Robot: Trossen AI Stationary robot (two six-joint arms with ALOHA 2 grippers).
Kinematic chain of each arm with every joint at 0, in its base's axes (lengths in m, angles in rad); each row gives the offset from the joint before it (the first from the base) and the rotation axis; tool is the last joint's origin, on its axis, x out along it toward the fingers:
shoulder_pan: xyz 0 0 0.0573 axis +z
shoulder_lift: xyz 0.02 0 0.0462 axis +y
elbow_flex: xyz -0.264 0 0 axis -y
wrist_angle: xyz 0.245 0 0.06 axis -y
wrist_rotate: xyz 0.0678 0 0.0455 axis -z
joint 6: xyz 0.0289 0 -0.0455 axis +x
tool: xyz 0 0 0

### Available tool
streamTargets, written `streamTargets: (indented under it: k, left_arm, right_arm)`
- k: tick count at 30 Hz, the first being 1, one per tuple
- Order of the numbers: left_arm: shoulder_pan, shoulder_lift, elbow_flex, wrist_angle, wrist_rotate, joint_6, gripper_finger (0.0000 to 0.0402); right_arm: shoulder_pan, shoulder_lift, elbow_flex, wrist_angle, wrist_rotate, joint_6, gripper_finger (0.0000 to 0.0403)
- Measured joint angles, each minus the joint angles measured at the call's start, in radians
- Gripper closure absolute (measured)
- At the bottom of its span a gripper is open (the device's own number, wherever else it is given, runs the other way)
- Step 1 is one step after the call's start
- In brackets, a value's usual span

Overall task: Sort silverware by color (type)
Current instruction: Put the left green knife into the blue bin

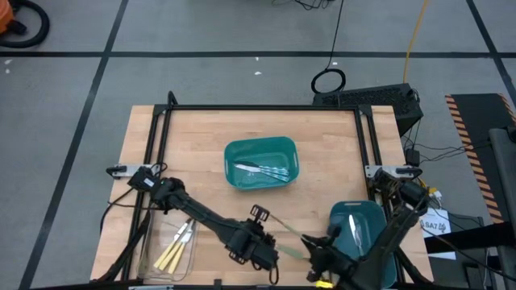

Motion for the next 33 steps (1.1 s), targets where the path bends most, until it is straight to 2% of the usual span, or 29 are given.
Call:
streamTargets:
  k: [3, 6, 12, 17, 21, 26, 33]
  left_arm:
    - [-0.031, -0.004, 0.000, 0.025, -0.014, -0.025, 0.0355]
    - [-0.060, -0.008, 0.000, 0.091, -0.041, -0.034, 0.0355]
    - [-0.103, -0.007, 0.000, 0.162, -0.131, -0.041, 0.0355]
    - [-0.109, -0.007, 0.000, 0.226, -0.183, -0.041, 0.0355]
    - [-0.103, -0.007, 0.000, 0.258, -0.184, -0.028, 0.0355]
    - [-0.105, -0.010, 0.000, 0.297, -0.212, -0.022, 0.0355]
    - [-0.115, -0.013, 0.000, 0.384, -0.241, -0.082, 0.0355]
  right_arm:
    - [0.057, -0.013, 0.000, -0.043, 0.075, 0.107, 0.0375]
    - [0.107, -0.012, 0.000, -0.078, 0.104, 0.193, 0.0375]
    - [0.145, -0.023, 0.000, -0.110, 0.102, 0.333, 0.0375]
    - [0.149, -0.050, 0.012, -0.135, 0.002, 0.366, 0.0375]
    - [0.148, -0.053, 0.107, -0.223, -0.082, 0.356, 0.0375]
    - [0.150, -0.058, 0.258, -0.221, -0.155, 0.151, 0.0375]
    - [0.150, -0.094, 0.449, -0.219, -0.159, -0.163, 0.0375]
